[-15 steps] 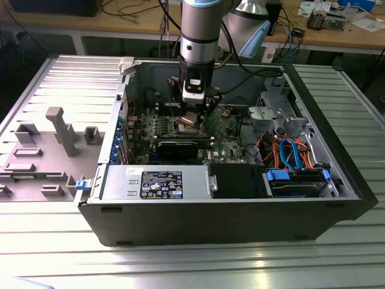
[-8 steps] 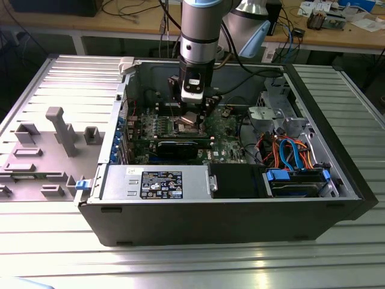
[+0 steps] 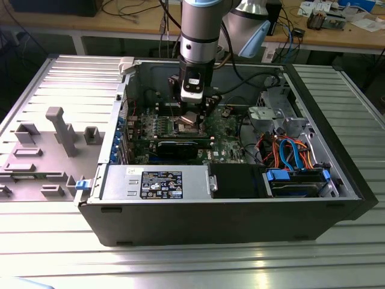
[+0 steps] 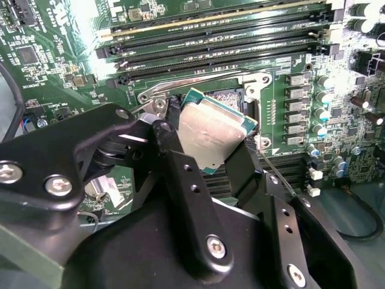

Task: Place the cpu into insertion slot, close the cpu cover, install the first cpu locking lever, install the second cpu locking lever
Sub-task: 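Place the cpu into insertion slot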

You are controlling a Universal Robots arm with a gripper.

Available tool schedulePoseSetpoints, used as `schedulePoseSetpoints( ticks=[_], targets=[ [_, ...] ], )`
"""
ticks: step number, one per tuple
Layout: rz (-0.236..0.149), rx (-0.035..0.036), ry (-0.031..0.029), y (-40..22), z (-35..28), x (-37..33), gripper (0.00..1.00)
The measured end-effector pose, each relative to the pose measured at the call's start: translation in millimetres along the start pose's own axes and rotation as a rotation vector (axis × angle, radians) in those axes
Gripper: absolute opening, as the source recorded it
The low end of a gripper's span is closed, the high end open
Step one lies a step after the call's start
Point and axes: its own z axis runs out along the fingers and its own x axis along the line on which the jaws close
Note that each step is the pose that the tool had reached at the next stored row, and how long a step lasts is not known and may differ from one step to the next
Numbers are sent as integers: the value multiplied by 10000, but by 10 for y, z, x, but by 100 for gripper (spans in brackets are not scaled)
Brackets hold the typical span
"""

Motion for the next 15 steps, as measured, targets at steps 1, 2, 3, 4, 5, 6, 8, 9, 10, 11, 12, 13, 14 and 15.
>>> schedulePoseSetpoints(
  ticks=[1,2,3,4,5,6,8,9,10,11,12,13,14,15],
  targets=[
    [9,1,1,0,-1,0,55],
    [17,1,1,0,0,0,55],
    [25,2,1,0,-1,0,55],
    [37,1,1,0,-1,0,55],
    [47,1,1,0,0,0,55],
    [55,1,1,0,0,0,55],
    [76,0,1,0,0,0,55],
    [88,1,2,0,-1,0,55],
    [100,1,2,0,-1,0,55],
    [112,0,2,0,0,0,55],
    [122,1,2,0,0,0,55],
    [131,1,2,0,-1,0,55],
    [140,0,3,0,0,0,55],
    [149,1,3,0,0,0,55]
  ],
)
